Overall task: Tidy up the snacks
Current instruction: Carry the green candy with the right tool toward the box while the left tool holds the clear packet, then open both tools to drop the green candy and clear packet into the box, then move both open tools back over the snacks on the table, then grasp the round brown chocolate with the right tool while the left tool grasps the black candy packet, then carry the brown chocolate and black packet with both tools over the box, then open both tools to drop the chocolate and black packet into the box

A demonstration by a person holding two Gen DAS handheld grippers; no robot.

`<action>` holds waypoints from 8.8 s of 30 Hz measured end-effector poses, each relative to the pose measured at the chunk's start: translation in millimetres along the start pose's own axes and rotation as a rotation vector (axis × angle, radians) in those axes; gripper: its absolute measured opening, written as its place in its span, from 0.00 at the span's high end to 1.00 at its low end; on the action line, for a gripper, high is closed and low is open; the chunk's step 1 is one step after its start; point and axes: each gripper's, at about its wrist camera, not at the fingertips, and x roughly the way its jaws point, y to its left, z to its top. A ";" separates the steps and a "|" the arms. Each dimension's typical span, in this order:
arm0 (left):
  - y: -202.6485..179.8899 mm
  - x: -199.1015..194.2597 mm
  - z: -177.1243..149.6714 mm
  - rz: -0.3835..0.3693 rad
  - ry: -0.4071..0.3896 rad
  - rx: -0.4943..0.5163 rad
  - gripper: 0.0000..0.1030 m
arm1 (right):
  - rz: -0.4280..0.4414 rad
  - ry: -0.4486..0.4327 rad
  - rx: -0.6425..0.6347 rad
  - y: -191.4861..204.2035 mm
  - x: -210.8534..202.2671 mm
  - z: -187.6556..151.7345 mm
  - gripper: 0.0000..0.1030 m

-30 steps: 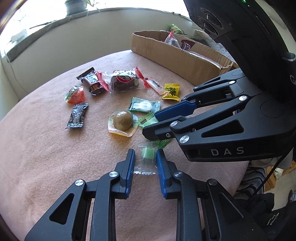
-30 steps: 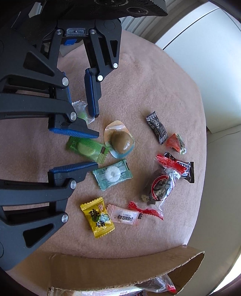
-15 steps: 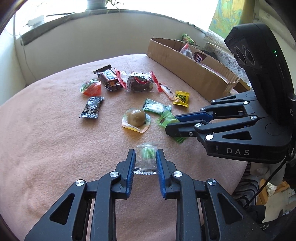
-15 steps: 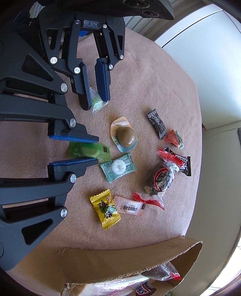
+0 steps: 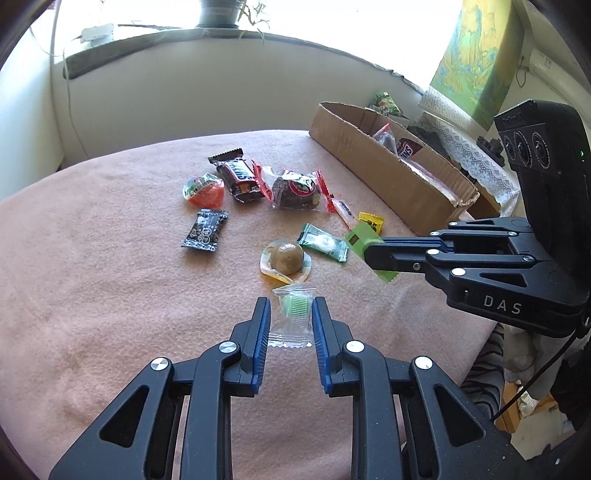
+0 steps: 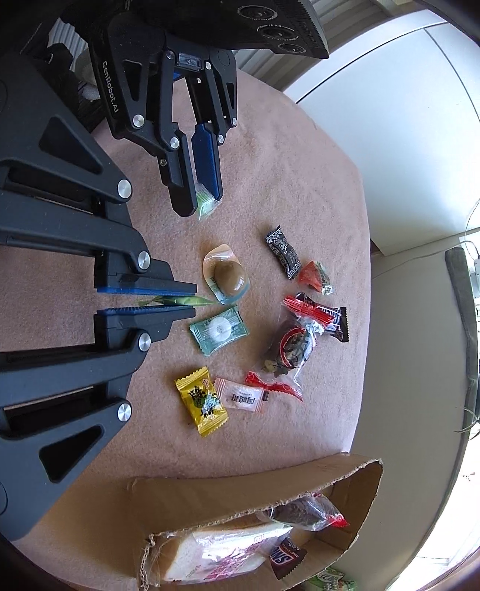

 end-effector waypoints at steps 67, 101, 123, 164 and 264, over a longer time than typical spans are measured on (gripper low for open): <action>-150.2 72.1 125.5 -0.120 -0.095 0.190 0.67 | -0.314 -0.171 0.299 -205.9 -93.3 -6.8 0.80; -63.8 12.9 102.6 -0.016 -0.154 0.078 0.57 | -0.290 -0.255 0.176 -108.7 -113.3 -4.6 0.27; 72.5 5.5 57.1 0.143 -0.074 -0.153 0.58 | -0.059 -0.137 -0.024 4.7 -22.0 5.1 0.27; 68.1 58.4 55.0 0.175 0.016 -0.072 0.77 | -0.037 0.007 -0.116 31.3 75.1 27.2 0.69; -108.9 112.4 200.4 -0.015 -0.108 0.154 0.68 | -0.352 -0.272 0.203 -194.4 -90.9 17.0 0.31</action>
